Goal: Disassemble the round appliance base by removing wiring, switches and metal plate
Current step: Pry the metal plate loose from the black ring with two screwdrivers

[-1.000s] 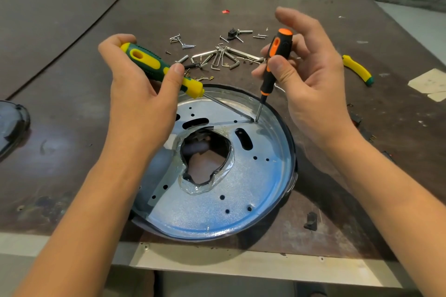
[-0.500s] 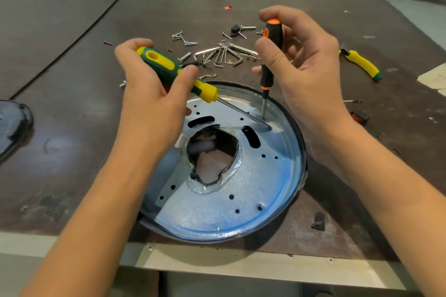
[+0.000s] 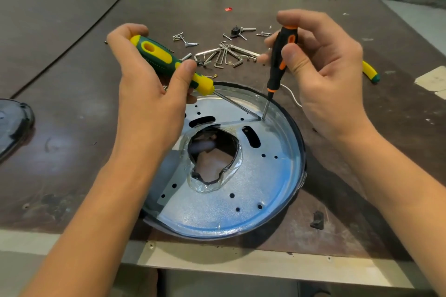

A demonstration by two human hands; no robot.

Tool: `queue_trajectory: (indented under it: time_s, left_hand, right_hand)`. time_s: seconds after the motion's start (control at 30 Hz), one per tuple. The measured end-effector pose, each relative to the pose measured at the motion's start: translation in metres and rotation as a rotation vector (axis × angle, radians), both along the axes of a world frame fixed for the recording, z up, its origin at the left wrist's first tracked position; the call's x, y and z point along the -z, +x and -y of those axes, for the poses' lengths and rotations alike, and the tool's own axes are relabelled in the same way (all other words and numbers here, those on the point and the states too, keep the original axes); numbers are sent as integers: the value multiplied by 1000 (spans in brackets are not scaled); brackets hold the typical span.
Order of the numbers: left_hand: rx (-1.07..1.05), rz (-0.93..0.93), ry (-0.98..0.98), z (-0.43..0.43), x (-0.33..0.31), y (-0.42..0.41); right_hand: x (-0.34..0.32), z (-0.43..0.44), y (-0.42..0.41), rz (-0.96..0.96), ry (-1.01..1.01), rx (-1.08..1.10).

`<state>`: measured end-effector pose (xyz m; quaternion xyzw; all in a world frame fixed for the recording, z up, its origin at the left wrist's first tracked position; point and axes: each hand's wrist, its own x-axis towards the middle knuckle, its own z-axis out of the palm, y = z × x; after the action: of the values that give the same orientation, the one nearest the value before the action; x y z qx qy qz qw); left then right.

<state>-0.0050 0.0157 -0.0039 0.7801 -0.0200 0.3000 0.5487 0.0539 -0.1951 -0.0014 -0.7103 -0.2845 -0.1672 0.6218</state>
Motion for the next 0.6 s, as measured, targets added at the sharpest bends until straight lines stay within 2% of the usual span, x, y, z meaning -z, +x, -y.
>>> queue_trajectory:
  time_s: [0.17, 0.3, 0.6]
  left_hand:
    - [10, 0, 6, 1, -2, -2]
    - [40, -21, -27, 0, -2, -1]
    - [-4, -16, -27, -1, -1, 0]
  right_hand:
    - [2, 11, 3, -49, 25, 30]
    - [-1, 12, 8, 28, 26, 124]
    - [-2, 21, 14, -84, 58, 6]
